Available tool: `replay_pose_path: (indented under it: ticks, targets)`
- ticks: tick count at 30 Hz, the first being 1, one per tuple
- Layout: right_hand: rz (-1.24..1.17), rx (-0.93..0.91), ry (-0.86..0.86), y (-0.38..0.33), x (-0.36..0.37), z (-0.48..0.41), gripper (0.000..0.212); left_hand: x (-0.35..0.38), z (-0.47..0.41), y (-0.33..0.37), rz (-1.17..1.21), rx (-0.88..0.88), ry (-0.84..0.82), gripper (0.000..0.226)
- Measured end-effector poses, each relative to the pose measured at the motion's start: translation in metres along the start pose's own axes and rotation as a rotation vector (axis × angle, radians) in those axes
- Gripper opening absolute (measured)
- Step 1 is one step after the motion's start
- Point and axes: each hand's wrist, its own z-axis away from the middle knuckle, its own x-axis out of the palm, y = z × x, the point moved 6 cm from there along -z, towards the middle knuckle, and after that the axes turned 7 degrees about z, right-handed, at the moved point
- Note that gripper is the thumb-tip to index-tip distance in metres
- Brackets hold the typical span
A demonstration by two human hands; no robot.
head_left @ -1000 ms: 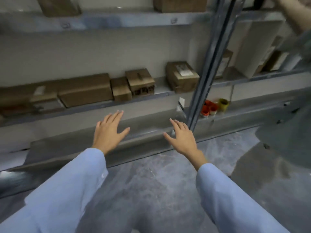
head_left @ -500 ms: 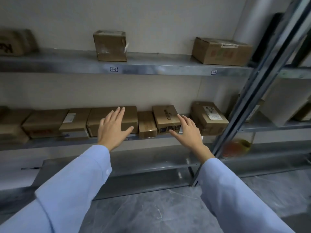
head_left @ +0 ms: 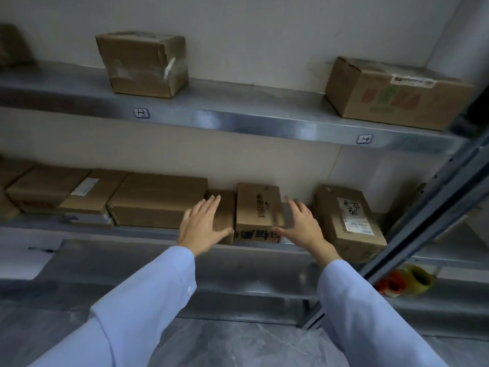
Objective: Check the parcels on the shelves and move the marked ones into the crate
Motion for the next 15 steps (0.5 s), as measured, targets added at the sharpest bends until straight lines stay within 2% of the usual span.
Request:
replay_pose_path:
  ticks: [8, 15]
  targets:
    - [-0.095, -0.076, -0.186, 0.036, 0.039, -0.043, 0.111, 0.058, -0.038, 0.012, 0.057, -0.079, -0.087, 0.094]
    - [-0.235, -0.172, -0.198, 0.037, 0.061, -0.059, 0.111, 0.083, -0.056, 0.007, 0.102, -0.119, -0.104, 0.100]
